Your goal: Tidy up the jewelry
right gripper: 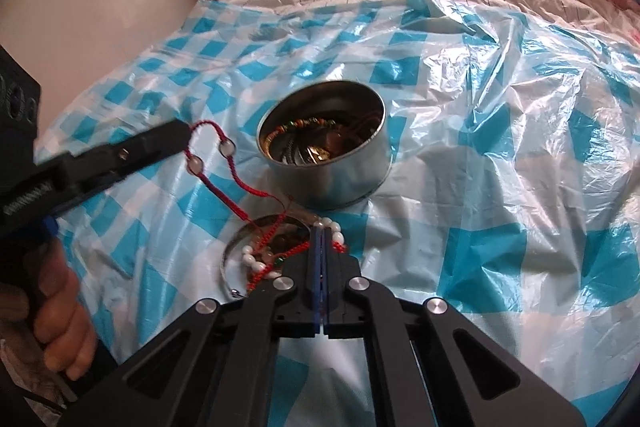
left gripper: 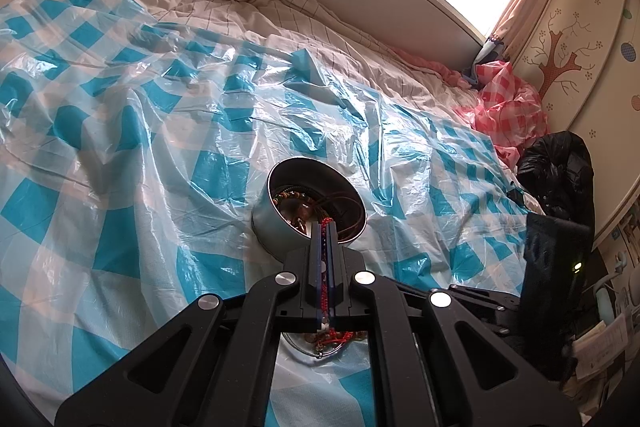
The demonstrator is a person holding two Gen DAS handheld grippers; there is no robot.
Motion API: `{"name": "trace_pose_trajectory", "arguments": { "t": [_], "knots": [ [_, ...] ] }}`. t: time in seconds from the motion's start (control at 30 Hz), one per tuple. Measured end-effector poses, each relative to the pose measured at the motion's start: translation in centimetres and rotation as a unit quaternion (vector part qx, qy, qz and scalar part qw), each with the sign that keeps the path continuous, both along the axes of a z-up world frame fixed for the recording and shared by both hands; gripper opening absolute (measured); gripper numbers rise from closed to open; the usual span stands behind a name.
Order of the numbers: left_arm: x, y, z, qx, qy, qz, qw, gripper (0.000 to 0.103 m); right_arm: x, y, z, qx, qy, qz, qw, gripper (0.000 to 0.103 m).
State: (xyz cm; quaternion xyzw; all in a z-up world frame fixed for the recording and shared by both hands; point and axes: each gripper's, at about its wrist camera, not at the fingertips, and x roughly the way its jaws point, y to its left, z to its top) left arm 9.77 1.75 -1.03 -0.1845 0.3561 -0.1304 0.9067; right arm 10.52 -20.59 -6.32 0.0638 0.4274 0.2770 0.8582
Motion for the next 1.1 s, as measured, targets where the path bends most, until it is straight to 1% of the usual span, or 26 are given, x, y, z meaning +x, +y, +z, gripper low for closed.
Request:
{"name": "trace_pose_trajectory", "arguments": {
  "t": [0.07,0.2,0.4,0.53,0.57,0.6,0.63,0.67,0.73,0.77,0.8,0.83,0.9,1.0,1.03,1.1],
  "knots": [
    [0.0,0.0,0.0,0.0,0.0,0.0,1.0,0.002,0.0,-0.5,0.3,0.015,0.001,-0.003,1.0,0.001],
    [0.0,0.0,0.0,0.0,0.0,-0.001,1.0,0.002,0.7,-0.8,-0.5,0.021,0.029,-0.009,0.999,0.001],
    [0.0,-0.1,0.0,0.0,0.0,0.0,1.0,0.002,0.8,0.2,-1.4,-0.014,0.037,-0.004,0.999,0.001],
    [0.0,-0.1,0.0,0.0,-0.001,0.0,1.0,0.002,0.9,0.1,-1.7,-0.014,0.041,-0.006,0.999,0.002],
    [0.0,-0.1,0.0,0.0,-0.001,0.0,1.0,0.002,0.9,0.1,-1.6,-0.01,0.04,-0.005,0.999,0.015],
    [0.0,-0.1,0.1,0.0,-0.001,0.0,1.0,0.002,0.9,0.1,-1.4,-0.008,0.036,-0.005,0.999,0.044],
    [0.0,-0.1,0.1,0.0,-0.001,-0.001,1.0,0.002,0.7,0.1,-1.1,-0.009,0.025,-0.008,1.0,0.054],
    [0.0,-0.1,0.1,0.0,-0.001,-0.001,1.0,0.002,0.4,0.2,-0.6,-0.01,0.011,-0.005,1.0,0.057],
    [0.1,-0.1,0.1,0.0,-0.001,-0.001,1.0,0.002,0.3,0.5,-0.6,-0.018,0.008,-0.004,1.0,0.056],
    [0.1,-0.1,0.1,0.0,-0.001,0.0,1.0,0.002,0.5,0.5,-0.8,-0.018,0.014,-0.004,1.0,0.049],
    [0.1,-0.1,0.1,0.0,-0.001,0.0,1.0,0.002,0.6,0.5,-0.9,-0.019,0.017,-0.005,1.0,0.044],
    [0.1,-0.1,0.1,0.0,-0.001,0.0,1.0,0.002,0.7,0.5,-1.0,-0.022,0.017,-0.007,1.0,0.043],
    [0.1,-0.1,0.1,0.0,-0.002,-0.001,1.0,0.002,1.1,0.5,-1.5,-0.022,0.028,-0.011,0.999,0.037],
    [0.1,-0.1,0.1,0.001,-0.001,-0.001,1.0,0.002,1.4,0.3,-2.0,-0.017,0.044,-0.01,0.999,0.016],
    [0.1,-0.1,0.1,0.001,-0.001,0.0,1.0,0.002,1.3,0.3,-1.8,-0.018,0.041,-0.009,0.999,0.014],
    [0.1,-0.1,0.1,0.001,-0.001,0.0,1.0,0.002,1.1,0.3,-1.5,-0.021,0.032,-0.01,0.999,0.005]
  ]
}}
